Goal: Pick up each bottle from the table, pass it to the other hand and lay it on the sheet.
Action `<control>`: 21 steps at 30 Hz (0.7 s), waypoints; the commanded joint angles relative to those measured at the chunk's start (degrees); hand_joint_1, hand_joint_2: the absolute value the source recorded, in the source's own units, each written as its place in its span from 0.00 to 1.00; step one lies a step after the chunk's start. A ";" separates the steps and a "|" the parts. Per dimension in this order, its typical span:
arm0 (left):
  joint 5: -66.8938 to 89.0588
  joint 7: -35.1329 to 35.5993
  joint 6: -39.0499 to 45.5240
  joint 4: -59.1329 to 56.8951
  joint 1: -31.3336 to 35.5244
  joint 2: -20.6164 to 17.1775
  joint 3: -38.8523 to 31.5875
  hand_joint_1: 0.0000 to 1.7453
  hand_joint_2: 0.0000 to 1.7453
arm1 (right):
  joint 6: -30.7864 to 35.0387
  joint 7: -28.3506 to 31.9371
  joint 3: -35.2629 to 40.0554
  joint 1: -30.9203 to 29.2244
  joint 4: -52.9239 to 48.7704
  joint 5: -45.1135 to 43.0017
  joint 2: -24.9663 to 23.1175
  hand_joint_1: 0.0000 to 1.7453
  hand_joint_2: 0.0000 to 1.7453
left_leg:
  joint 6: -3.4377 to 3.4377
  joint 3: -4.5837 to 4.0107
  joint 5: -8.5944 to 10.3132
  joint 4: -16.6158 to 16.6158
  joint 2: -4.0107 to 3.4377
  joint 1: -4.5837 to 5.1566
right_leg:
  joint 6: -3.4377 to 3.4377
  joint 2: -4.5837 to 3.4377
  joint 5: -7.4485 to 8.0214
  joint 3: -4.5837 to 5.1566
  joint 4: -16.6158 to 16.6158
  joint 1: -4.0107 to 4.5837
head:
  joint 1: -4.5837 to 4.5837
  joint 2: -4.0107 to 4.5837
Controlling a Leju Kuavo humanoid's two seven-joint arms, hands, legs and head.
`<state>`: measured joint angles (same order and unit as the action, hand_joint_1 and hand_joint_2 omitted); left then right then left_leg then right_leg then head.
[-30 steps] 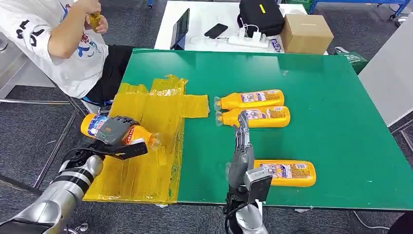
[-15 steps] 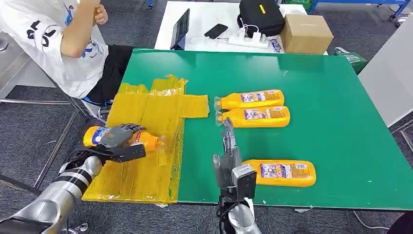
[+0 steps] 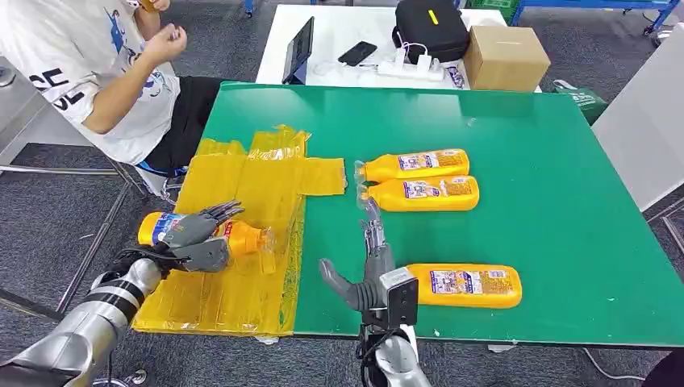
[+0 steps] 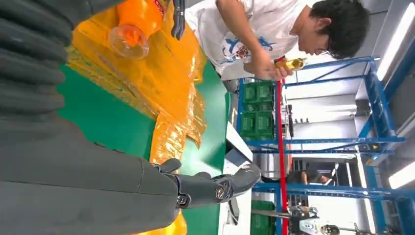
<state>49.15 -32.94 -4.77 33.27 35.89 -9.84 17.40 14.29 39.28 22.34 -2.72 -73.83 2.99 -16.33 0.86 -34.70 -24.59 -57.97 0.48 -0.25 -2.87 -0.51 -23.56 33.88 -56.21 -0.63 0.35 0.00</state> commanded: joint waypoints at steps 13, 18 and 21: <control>-13.32 0.05 38.07 22.38 -9.00 14.73 -15.39 0.00 0.00 | 2.02 -3.74 0.91 -2.39 6.67 0.87 -0.73 0.00 1.00 | -0.01 -0.02 0.01 -0.08 0.41 -0.05 | 0.04 0.50 -0.11 -0.05 -0.01 0.07 | -0.02 0.00; -17.83 -3.65 41.38 23.19 -8.58 16.20 -18.49 0.00 0.00 | 2.71 -3.96 1.38 -3.32 9.22 0.64 -0.58 0.00 1.00 | -0.02 -0.14 -0.01 -0.02 0.02 0.02 | 0.04 0.04 -0.02 0.11 -0.01 0.00 | 0.02 0.00; -17.59 -7.06 44.77 23.13 -7.69 18.20 -22.60 0.00 0.00 | 2.88 -4.15 1.83 -3.71 10.62 0.83 -0.30 0.00 1.00 | -0.08 0.02 -0.06 -0.01 -0.01 0.00 | 0.12 0.08 -0.05 -0.02 0.01 0.03 | 0.02 0.00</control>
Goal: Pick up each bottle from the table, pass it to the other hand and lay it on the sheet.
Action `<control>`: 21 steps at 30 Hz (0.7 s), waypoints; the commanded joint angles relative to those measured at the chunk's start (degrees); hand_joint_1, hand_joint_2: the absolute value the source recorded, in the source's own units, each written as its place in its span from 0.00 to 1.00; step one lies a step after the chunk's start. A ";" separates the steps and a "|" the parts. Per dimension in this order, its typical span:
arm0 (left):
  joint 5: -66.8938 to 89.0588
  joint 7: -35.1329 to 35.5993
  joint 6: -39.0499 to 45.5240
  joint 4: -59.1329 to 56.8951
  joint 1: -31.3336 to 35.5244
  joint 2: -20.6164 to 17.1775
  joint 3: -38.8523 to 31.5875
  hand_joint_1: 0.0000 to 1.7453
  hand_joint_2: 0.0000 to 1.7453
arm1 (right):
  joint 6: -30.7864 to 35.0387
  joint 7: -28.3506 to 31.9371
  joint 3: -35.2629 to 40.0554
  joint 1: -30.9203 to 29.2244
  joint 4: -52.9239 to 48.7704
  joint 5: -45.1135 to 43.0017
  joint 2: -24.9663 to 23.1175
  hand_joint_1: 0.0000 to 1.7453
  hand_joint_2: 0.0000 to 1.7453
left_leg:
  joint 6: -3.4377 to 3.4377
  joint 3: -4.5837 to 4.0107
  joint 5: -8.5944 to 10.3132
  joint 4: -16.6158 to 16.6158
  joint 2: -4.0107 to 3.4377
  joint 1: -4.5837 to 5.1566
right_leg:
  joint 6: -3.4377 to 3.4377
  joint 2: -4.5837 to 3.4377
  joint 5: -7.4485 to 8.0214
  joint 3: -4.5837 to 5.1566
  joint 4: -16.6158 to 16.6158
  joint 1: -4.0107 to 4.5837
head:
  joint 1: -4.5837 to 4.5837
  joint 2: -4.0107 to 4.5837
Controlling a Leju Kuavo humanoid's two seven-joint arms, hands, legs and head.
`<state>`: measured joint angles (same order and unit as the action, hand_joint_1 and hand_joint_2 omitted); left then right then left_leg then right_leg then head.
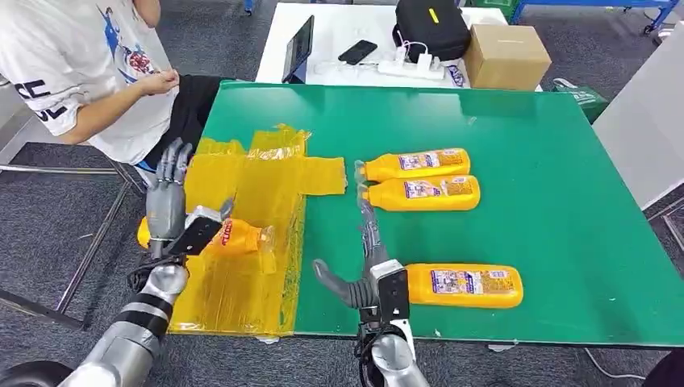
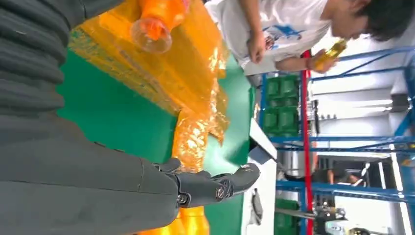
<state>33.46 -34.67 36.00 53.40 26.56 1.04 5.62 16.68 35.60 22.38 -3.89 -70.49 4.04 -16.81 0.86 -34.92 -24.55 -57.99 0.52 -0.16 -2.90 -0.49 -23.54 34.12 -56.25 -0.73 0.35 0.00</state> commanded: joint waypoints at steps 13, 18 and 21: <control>-0.74 -5.33 4.00 10.60 -0.24 10.36 -14.13 0.00 0.00 | 0.42 -0.59 3.08 -2.40 7.74 0.93 1.22 0.00 1.00 | -0.02 0.06 -0.03 0.02 -0.02 -0.13 | 0.08 0.04 -0.04 -0.06 0.03 0.14 | 0.00 0.00; -24.88 -4.87 -11.49 5.11 -4.51 8.46 -8.43 0.00 1.00 | 4.61 -6.35 4.52 -1.52 -0.45 16.25 10.21 0.00 1.00 | -0.03 0.33 -0.07 0.14 -0.01 -0.14 | 0.12 0.12 -0.07 -0.36 0.19 0.17 | -0.02 0.00; -29.46 -1.33 -21.72 6.44 -11.18 9.19 -8.68 0.00 1.00 | 4.51 -11.91 0.34 0.69 -12.18 27.19 16.44 0.00 1.00 | 0.04 0.31 -0.03 0.20 0.06 -0.02 | 0.02 0.13 -0.07 -0.31 0.22 0.04 | -0.04 0.00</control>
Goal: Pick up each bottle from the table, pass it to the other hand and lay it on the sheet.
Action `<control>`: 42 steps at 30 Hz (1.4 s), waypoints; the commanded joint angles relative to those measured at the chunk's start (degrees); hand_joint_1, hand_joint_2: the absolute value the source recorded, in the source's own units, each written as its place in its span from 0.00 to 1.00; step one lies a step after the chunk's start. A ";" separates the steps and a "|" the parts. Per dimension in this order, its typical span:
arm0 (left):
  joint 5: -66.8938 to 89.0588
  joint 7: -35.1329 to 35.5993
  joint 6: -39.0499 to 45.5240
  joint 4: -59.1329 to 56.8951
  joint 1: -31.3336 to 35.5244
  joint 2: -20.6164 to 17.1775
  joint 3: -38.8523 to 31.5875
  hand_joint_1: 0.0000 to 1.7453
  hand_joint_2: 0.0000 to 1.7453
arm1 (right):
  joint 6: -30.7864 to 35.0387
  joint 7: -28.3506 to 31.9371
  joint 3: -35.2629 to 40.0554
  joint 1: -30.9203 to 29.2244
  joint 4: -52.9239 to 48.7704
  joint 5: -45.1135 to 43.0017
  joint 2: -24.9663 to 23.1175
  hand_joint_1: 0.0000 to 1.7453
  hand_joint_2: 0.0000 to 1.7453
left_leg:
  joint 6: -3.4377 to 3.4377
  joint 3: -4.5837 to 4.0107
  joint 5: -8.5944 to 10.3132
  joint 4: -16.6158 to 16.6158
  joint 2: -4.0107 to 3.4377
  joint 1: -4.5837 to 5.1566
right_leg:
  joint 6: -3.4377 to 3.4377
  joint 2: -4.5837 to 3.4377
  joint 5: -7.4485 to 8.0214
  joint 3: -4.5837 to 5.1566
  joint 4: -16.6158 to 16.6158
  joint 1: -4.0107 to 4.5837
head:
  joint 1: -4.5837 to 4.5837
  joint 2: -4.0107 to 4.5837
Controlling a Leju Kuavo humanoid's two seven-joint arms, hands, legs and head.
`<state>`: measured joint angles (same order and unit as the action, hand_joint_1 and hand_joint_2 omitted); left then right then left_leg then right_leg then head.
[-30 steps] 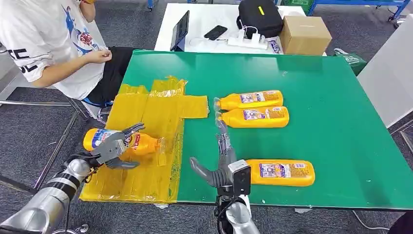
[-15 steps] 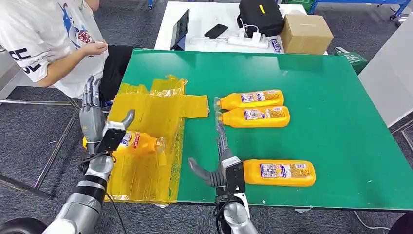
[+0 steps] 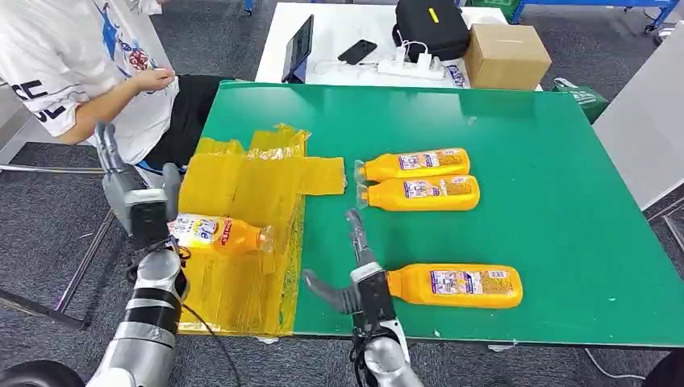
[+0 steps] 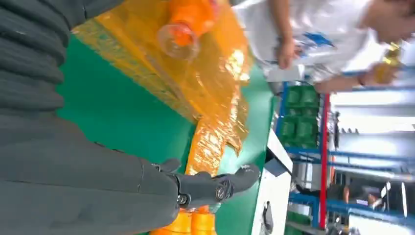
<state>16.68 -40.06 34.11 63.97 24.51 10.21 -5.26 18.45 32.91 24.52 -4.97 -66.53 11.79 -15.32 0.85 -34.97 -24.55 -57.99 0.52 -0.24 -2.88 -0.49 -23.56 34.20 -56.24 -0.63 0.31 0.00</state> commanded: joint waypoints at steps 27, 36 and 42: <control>-4.47 4.91 -27.78 2.29 -20.14 0.47 8.10 0.00 1.00 | -9.59 -18.53 -9.99 10.88 -26.04 26.79 26.81 0.00 1.00 | 0.05 0.27 -0.28 0.02 -0.03 0.04 | 0.07 0.09 -0.14 -0.36 0.21 -0.02 | 0.00 0.00; -4.31 4.78 -27.72 2.00 -20.01 0.61 8.01 0.00 1.00 | -9.74 -18.42 -10.12 10.82 -26.47 26.69 26.47 0.00 1.00 | 0.04 0.11 -0.21 0.03 -0.05 0.10 | 0.08 0.04 -0.07 -0.17 0.16 -0.07 | 0.00 0.00; -1.90 3.75 -26.21 0.29 -19.61 0.77 7.67 0.00 1.00 | -17.24 -23.99 -17.00 12.61 -24.10 20.32 32.78 0.00 1.00 | 0.09 0.15 -0.21 0.02 0.04 0.06 | 0.02 0.13 -0.09 -0.24 0.21 -0.03 | -0.02 0.00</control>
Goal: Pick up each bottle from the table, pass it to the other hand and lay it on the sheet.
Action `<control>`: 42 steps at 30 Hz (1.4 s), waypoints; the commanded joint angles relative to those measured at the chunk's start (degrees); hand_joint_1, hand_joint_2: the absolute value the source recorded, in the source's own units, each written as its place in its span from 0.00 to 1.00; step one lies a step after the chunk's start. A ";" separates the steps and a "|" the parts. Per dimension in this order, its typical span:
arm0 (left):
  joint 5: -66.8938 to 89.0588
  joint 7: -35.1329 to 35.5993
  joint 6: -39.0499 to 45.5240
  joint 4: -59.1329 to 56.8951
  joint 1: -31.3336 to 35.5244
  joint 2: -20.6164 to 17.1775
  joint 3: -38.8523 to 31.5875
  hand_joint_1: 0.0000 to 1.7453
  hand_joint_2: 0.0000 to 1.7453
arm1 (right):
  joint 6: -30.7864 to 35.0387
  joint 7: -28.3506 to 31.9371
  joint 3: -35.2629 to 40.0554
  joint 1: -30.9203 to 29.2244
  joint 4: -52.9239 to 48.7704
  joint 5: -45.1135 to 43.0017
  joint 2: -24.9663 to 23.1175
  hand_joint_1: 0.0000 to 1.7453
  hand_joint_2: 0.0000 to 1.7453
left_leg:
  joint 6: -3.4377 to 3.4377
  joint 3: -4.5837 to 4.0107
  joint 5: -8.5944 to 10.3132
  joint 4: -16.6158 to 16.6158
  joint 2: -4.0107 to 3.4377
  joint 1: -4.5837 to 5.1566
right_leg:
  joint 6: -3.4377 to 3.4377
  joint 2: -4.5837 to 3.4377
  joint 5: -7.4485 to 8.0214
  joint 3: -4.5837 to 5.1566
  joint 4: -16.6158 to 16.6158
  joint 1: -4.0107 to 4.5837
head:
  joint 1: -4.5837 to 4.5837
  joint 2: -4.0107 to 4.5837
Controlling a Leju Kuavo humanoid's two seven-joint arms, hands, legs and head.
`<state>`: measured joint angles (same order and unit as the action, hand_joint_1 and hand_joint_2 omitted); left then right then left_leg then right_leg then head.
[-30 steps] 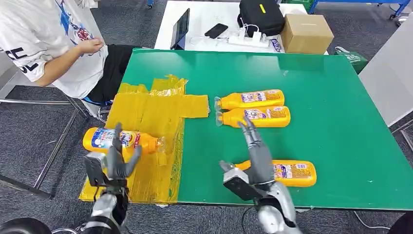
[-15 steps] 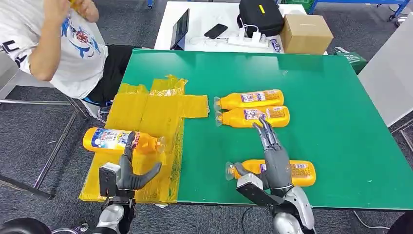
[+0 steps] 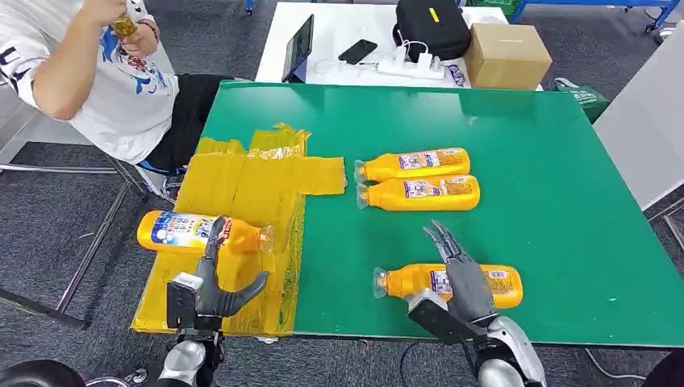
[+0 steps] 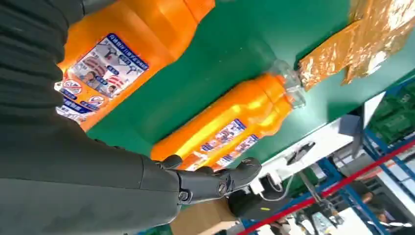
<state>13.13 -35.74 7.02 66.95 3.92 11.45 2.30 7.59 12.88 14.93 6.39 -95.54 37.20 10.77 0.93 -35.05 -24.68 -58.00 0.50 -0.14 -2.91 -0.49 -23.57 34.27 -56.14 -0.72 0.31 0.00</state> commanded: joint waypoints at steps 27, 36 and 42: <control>2.81 -1.10 1.84 -3.24 1.35 -0.41 -0.18 0.00 1.00 | -7.59 -5.12 -12.78 3.60 1.40 -2.84 7.74 0.00 1.00 | -0.02 0.15 -0.07 0.04 -0.02 0.03 | 0.08 0.06 -0.04 -0.18 0.07 -0.01 | 0.00 0.00; 2.74 -1.08 1.46 -4.15 1.82 -0.40 -0.22 0.00 1.00 | -9.28 -6.55 -11.88 3.41 1.68 -1.98 9.05 0.00 1.00 | -0.02 0.18 -0.09 0.03 -0.03 0.02 | 0.08 0.05 -0.05 -0.20 0.07 -0.01 | -0.02 0.00; 2.91 -1.34 1.21 -6.30 2.60 -0.44 -0.07 0.00 1.00 | -11.28 -9.01 -12.40 3.89 3.55 -1.94 11.49 0.00 1.00 | 0.00 0.18 -0.08 0.02 0.04 0.03 | 0.06 0.12 -0.05 -0.24 0.08 -0.01 | 0.00 0.00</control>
<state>16.04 -36.96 8.61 66.21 4.14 11.45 2.30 -2.34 5.71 2.69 10.38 -94.68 35.08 20.21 0.96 -35.07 -24.70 -58.00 0.51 -0.08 -2.93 -0.48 -23.57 34.27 -56.12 -0.78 0.31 0.00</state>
